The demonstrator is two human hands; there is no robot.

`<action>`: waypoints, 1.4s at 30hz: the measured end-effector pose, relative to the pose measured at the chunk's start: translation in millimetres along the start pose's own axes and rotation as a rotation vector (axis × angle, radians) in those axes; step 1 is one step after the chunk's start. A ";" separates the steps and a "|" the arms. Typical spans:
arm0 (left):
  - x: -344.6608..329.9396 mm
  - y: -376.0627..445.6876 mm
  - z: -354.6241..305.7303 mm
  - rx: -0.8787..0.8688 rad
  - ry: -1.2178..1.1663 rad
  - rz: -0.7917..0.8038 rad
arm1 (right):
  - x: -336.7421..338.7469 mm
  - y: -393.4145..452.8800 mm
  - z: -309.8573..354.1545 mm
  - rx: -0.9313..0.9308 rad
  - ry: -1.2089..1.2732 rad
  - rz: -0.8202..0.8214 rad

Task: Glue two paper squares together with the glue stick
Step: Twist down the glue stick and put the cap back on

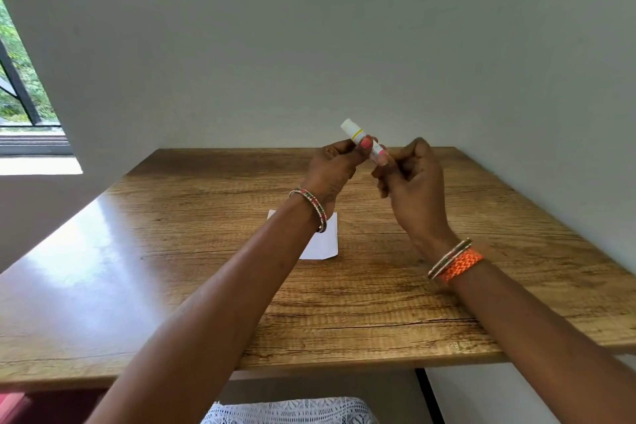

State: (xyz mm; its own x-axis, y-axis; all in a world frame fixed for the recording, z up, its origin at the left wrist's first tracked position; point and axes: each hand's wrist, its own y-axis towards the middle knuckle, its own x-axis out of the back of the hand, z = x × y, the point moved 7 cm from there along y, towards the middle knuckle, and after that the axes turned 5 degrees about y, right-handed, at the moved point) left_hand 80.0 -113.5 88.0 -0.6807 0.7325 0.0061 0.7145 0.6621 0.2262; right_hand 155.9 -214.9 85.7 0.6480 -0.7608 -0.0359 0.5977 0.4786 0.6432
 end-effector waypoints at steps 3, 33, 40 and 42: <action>2.7 -3.3 8.9 0.108 -0.031 -0.054 | -4.1 -3.4 15.5 0.318 -0.401 0.091; 15.2 -6.3 43.0 0.479 -0.054 -0.046 | -14.7 -9.0 4.0 0.108 -0.372 0.195; 21.9 -5.5 49.2 0.381 0.014 -0.173 | 1.1 0.3 -12.6 0.141 -0.581 0.358; 20.6 -1.0 45.9 0.313 0.161 -0.117 | 26.6 18.7 -28.2 -0.020 -0.579 0.218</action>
State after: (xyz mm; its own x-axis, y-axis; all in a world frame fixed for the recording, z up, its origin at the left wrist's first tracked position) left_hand 72.7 -91.9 43.2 -0.7594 0.6314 0.1570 0.6284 0.7743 -0.0746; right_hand 197.6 -213.8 75.2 0.3979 -0.7563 0.5194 0.4925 0.6537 0.5746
